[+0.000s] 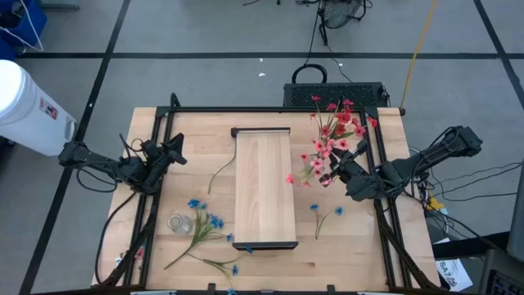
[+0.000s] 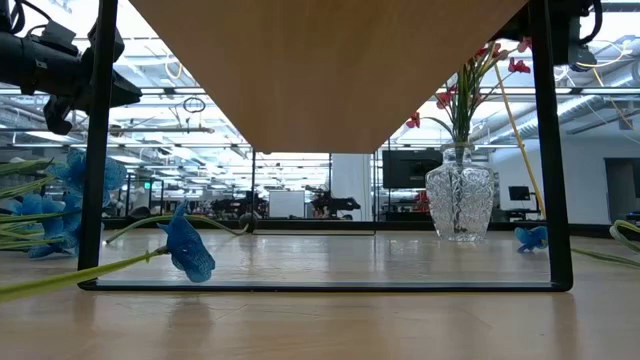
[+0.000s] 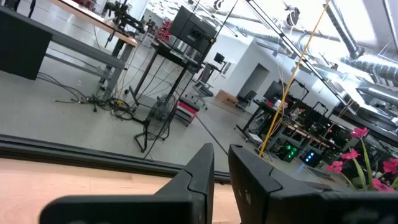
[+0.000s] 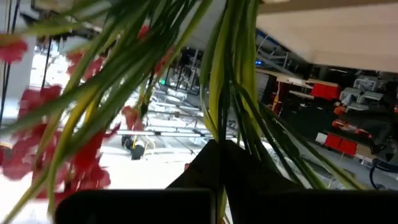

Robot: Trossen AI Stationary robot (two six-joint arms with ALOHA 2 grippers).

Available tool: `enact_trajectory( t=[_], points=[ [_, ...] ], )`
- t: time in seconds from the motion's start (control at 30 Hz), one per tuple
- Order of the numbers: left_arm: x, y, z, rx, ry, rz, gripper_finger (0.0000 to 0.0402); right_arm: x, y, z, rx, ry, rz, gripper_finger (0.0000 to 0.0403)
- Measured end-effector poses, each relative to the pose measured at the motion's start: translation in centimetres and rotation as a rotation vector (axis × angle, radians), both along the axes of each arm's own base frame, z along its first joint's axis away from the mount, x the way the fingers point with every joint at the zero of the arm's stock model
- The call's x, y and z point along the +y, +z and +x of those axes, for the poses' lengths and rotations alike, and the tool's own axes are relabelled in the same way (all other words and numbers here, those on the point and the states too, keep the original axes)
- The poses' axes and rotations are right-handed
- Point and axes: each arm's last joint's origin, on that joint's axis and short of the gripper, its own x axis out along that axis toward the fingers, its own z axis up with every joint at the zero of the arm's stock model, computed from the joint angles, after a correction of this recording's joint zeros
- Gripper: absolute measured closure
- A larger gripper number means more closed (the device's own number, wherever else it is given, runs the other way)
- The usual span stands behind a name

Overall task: Pick and place flowers into a vace then onto a shelf
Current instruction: Put the pink flowers into the right transparent vase

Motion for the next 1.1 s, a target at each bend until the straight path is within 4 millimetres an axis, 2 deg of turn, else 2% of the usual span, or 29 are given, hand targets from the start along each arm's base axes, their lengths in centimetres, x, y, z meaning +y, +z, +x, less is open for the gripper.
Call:
enact_trajectory(
  t=[0.47,1.1],
  points=[
    [0.0,0.0,0.0,0.0,0.0,0.0,0.035,-0.9,-2.5,0.1,0.007,0.017,0.076,0.0398],
    [0.0,0.0,0.0,0.0,0.0,0.0,0.035,-0.7,-2.1,0.8,-0.051,0.115,0.16,0.039]
  ],
)
